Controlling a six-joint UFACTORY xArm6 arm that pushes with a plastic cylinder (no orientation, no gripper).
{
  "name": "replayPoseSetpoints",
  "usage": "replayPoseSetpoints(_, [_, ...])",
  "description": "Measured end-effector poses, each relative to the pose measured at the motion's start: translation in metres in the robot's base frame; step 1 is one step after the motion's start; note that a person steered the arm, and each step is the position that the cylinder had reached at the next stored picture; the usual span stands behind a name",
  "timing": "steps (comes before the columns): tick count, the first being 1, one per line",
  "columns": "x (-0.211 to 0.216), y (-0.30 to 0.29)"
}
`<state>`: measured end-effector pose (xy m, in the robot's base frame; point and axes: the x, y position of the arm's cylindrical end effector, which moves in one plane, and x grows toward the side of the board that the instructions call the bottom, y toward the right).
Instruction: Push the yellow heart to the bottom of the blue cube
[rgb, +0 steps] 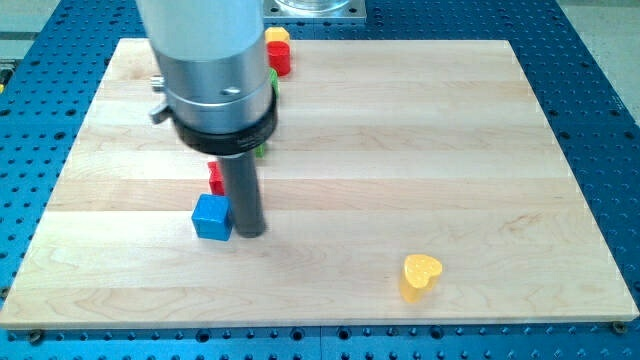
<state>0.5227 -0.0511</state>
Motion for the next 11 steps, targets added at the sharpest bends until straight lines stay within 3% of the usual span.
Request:
replayPoseSetpoints(1, [-0.01, 0.123])
replayPoseSetpoints(2, [0.014, 0.233])
replayPoseSetpoints(3, [0.072, 0.2])
replayPoseSetpoints(5, [0.056, 0.021])
replayPoseSetpoints(6, [0.072, 0.089])
replayPoseSetpoints(7, [0.095, 0.085])
replayPoseSetpoints(9, [0.079, -0.056])
replayPoseSetpoints(11, [0.064, -0.007])
